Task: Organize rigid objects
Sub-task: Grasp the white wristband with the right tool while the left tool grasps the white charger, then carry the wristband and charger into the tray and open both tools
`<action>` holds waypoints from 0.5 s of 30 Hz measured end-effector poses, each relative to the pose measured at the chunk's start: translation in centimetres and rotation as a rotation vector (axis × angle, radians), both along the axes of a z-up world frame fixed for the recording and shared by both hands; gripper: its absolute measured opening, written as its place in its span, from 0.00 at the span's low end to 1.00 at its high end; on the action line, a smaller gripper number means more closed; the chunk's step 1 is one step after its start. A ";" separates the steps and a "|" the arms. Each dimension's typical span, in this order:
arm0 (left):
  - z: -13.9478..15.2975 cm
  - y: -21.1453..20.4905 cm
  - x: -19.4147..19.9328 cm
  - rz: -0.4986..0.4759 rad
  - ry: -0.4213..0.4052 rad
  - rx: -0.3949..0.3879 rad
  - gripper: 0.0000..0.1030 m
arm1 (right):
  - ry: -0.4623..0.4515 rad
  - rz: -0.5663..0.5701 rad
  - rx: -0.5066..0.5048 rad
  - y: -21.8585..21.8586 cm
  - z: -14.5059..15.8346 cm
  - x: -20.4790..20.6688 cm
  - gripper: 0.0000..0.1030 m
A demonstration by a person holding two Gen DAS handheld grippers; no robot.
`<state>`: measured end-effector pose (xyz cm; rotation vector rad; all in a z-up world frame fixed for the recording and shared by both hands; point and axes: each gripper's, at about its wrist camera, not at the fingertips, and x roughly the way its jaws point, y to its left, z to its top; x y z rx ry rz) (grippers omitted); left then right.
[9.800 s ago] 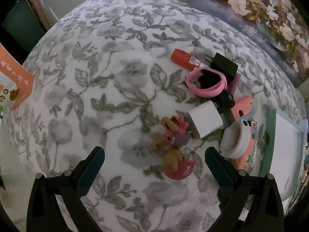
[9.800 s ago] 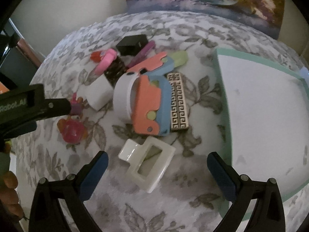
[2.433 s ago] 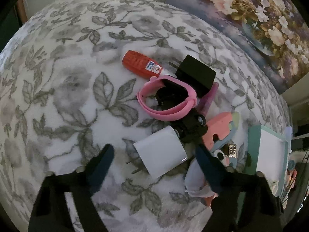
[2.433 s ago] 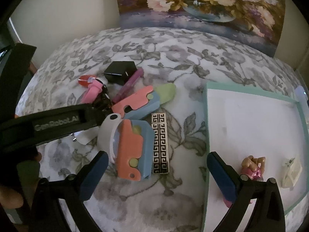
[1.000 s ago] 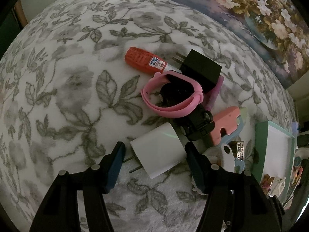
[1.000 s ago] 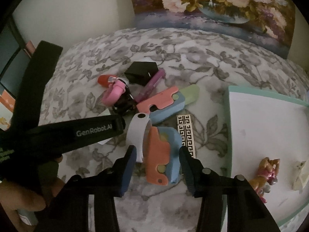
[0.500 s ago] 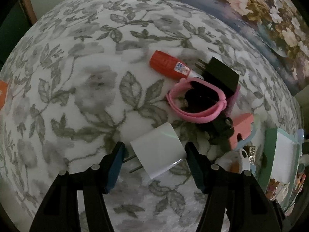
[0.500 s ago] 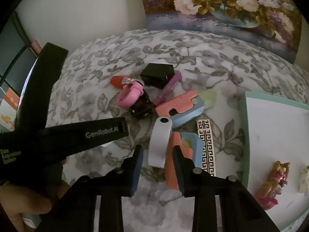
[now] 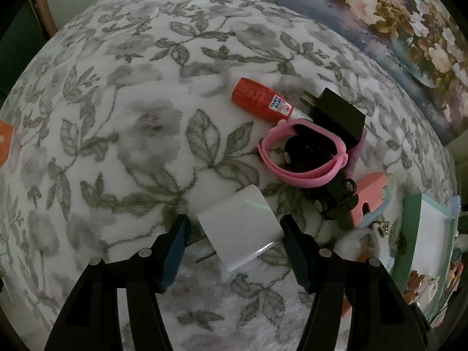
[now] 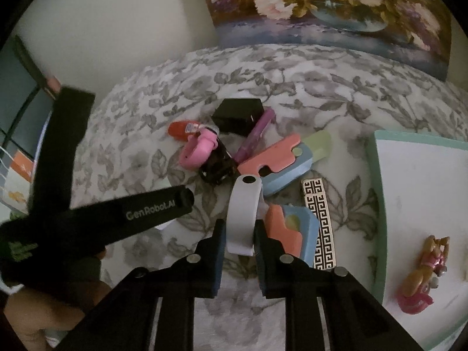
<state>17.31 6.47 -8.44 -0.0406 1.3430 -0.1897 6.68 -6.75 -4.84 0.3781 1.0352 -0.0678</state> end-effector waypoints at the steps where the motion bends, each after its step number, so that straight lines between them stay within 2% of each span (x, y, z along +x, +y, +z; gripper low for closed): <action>1: 0.2 0.2 0.0 0.005 -0.002 -0.001 0.63 | -0.009 -0.001 0.005 -0.1 0.3 -0.1 0.20; 10: 3.2 1.4 -0.2 0.038 -0.058 -0.016 0.63 | -0.073 -0.036 0.036 -1.8 3.0 -0.9 0.20; 15: 4.6 0.3 -0.7 0.025 -0.092 -0.021 0.63 | -0.094 -0.093 0.042 -3.9 4.0 -1.7 0.20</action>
